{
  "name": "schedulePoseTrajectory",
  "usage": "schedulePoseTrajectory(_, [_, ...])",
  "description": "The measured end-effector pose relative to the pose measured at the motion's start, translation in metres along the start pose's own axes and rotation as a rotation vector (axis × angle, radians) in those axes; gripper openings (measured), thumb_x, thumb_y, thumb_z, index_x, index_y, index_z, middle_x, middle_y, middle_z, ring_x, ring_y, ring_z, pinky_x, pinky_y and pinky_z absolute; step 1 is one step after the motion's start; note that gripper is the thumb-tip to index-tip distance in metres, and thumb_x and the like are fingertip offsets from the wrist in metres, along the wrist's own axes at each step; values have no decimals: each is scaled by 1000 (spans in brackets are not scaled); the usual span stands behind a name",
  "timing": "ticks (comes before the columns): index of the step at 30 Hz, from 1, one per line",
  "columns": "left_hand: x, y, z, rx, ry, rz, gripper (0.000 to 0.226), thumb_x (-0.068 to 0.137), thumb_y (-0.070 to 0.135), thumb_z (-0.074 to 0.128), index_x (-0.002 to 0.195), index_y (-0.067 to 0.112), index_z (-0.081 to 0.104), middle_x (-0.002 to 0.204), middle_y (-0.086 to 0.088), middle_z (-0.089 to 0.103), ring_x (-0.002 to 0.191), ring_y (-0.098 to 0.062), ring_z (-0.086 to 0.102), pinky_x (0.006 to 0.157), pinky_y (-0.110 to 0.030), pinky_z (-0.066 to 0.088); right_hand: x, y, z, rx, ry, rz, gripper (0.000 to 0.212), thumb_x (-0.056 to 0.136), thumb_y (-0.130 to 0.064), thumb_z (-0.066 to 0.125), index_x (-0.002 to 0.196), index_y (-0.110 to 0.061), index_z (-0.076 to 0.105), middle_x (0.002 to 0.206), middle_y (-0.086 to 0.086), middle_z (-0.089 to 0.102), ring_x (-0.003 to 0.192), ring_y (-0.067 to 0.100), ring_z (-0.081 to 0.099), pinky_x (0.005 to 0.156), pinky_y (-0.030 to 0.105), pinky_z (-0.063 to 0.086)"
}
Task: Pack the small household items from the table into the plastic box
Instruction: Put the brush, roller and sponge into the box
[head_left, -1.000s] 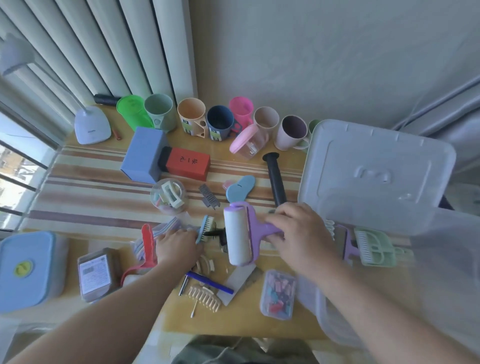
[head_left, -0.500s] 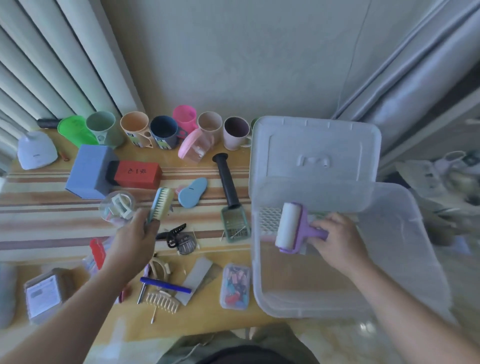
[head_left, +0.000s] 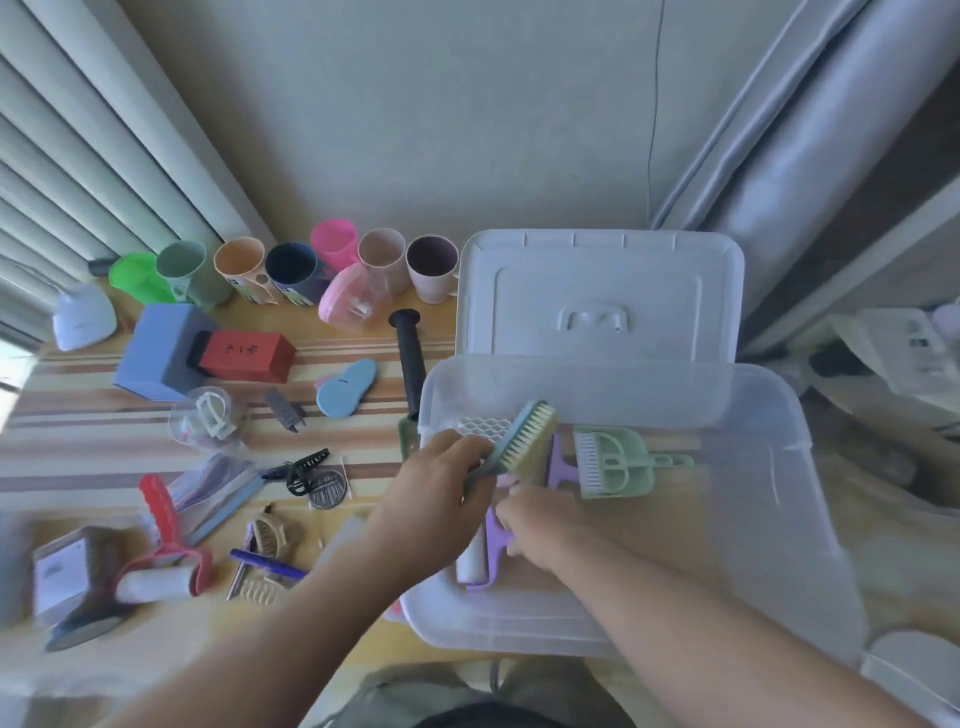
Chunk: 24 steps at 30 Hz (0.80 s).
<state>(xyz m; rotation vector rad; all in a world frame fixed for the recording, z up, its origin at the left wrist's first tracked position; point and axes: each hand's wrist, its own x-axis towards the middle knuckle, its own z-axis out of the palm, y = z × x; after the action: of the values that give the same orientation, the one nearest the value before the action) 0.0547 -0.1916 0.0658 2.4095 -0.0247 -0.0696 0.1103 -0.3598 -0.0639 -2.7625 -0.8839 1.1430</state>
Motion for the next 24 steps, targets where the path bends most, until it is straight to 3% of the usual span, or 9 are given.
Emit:
schedulePoseTrajectory(3, [2,2,20,-7,-45,-77,15,88,20,68,100,28,69,87,11,56,76,-7,49,67,-10,37,-14,18,-15,293,72,-40,13,88,-32,78,91,-29,65,89,-8,61,86,22,63,74,35,49])
schedulePoseTrajectory(6, [7,8,37,-36,-37,-191,9,86,26,70,91,33,70,81,10,62,78,-6,57,68,-15,42,-47,43,-34,828,189,79,12,87,-14,66,80,-23,66,68,-10,64,63,12,61,62,37,51])
schedulePoseTrajectory(9, [13,18,57,-43,-28,-257,8,83,31,72,91,34,71,79,14,66,75,-3,62,71,-24,51,-82,63,-50,1450,226,41,58,82,13,58,115,-32,72,89,-4,73,70,22,63,62,35,47])
schedulePoseTrajectory(11, [15,25,70,-11,-41,-232,12,82,34,70,94,33,73,84,13,67,75,-5,63,72,-30,55,-97,72,-55,1597,274,22,66,85,9,68,131,-38,61,104,2,73,72,25,65,65,35,49])
schedulePoseTrajectory(15, [12,37,96,111,-113,-109,19,79,25,74,97,31,70,95,7,66,77,-20,67,63,-35,56,-104,83,-44,1254,371,149,64,77,-40,82,132,-57,53,118,-5,67,86,11,68,83,32,54])
schedulePoseTrajectory(17, [9,39,106,141,-152,-24,24,69,14,81,86,29,73,83,3,65,65,-24,66,51,-26,45,-106,90,-40,1011,429,160,70,83,-35,82,141,-54,49,128,-13,57,108,7,64,96,28,52])
schedulePoseTrajectory(19, [6,38,111,168,-185,59,28,62,10,85,80,28,74,78,2,63,59,-24,64,50,-21,36,-106,104,-37,776,442,103,64,85,-30,82,143,-41,58,133,-13,52,123,8,56,107,30,46])
schedulePoseTrajectory(21, [5,28,115,165,-208,123,24,67,13,85,85,26,76,83,1,65,67,-25,66,54,-23,40,-107,113,-34,513,329,-24,49,82,-42,78,130,-38,68,126,-11,61,118,13,58,105,38,49])
schedulePoseTrajectory(24, [4,19,114,138,-294,149,21,76,19,82,94,25,75,97,2,70,86,-24,66,66,-28,47,-107,114,-29,168,169,-146,36,83,-57,67,114,-38,68,105,-12,67,102,19,60,85,42,54])
